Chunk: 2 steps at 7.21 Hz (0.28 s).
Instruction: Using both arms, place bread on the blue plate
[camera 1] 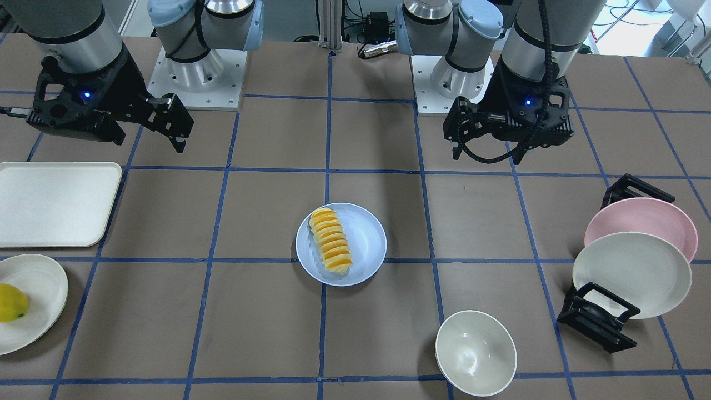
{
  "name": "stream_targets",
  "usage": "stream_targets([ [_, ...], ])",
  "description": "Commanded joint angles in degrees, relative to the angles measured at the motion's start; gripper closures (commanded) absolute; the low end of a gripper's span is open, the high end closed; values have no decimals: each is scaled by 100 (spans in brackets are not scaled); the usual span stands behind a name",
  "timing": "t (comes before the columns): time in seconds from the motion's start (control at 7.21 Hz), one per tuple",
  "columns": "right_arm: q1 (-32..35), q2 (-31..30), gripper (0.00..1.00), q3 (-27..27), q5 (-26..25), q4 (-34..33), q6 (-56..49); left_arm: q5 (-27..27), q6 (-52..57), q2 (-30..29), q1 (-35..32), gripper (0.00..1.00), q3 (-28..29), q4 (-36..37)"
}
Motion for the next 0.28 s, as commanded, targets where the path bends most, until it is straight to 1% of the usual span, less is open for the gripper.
stream_targets([
  [0.0,10,-4,0,19,44,3,-20,-4,0,4,-9,0,35,-15],
  [0.14,10,-13,0,1,44,12,-12,5,0,4,-18,0,27,-24],
])
